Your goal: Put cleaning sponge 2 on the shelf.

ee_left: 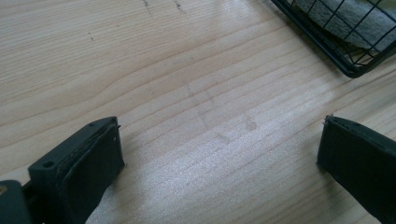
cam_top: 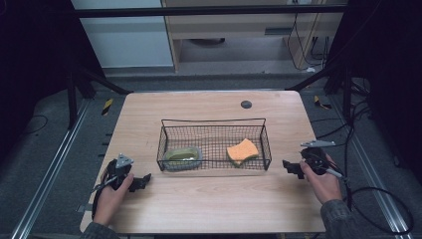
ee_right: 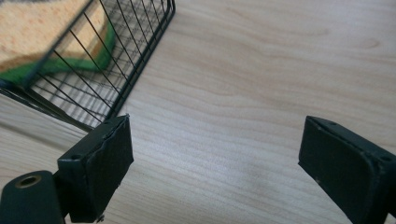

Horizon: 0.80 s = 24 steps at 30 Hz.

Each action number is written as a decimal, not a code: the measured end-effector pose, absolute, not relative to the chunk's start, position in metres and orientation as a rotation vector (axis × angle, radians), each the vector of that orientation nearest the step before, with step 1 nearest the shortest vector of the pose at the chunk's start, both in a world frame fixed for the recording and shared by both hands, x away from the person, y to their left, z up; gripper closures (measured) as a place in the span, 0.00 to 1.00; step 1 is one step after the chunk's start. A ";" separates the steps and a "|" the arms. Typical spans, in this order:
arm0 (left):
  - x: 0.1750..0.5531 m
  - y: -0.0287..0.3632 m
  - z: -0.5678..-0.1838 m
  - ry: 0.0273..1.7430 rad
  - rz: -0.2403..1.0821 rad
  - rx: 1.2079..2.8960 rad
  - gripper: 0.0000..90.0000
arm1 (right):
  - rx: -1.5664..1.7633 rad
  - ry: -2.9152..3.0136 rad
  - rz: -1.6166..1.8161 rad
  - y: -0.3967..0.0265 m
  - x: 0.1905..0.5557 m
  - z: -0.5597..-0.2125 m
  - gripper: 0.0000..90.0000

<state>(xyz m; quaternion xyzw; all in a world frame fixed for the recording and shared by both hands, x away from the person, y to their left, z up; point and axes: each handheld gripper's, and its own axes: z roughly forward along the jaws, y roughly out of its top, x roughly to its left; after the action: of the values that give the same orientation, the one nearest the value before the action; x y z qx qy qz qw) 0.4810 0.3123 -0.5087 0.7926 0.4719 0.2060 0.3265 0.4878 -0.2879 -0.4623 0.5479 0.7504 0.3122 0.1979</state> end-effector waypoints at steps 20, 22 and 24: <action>0.481 0.312 -0.509 1.236 0.539 2.076 0.00 | 1.627 1.980 0.926 -0.298 0.507 -0.502 0.11; 0.481 0.312 -0.509 1.235 0.539 2.077 0.00 | 1.627 1.975 0.921 -0.298 0.507 -0.503 0.11; 0.481 0.312 -0.509 1.236 0.539 2.077 0.00 | 1.629 1.974 0.918 -0.298 0.508 -0.503 0.11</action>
<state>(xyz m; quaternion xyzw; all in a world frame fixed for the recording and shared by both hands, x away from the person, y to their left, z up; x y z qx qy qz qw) 0.4815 0.3121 -0.5087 0.7927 0.4717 0.2059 0.3267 0.5075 -0.2982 -0.5034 0.5857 0.7099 0.3301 0.2099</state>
